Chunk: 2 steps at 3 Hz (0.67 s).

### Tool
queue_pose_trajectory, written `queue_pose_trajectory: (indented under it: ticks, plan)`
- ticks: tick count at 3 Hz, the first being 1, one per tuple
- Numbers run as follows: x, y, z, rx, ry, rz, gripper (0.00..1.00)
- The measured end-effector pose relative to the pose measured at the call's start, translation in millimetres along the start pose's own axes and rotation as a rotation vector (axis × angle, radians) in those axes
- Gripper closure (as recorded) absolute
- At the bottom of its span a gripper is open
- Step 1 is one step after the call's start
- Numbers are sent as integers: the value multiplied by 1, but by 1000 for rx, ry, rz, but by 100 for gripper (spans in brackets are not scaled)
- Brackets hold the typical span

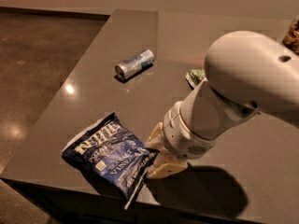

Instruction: Move blue chip bag near green jalapeno chip bag

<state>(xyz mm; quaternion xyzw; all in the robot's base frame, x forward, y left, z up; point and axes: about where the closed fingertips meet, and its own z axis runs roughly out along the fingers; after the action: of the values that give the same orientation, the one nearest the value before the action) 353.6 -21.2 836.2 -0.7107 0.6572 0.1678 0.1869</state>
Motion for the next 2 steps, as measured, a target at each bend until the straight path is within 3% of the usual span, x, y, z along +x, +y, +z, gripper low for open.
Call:
queue_pose_trajectory:
  ticks: [1, 2]
  plan:
    - [1, -8, -21, 43, -3, 35, 77]
    - [18, -21, -57, 122, 23, 95, 99]
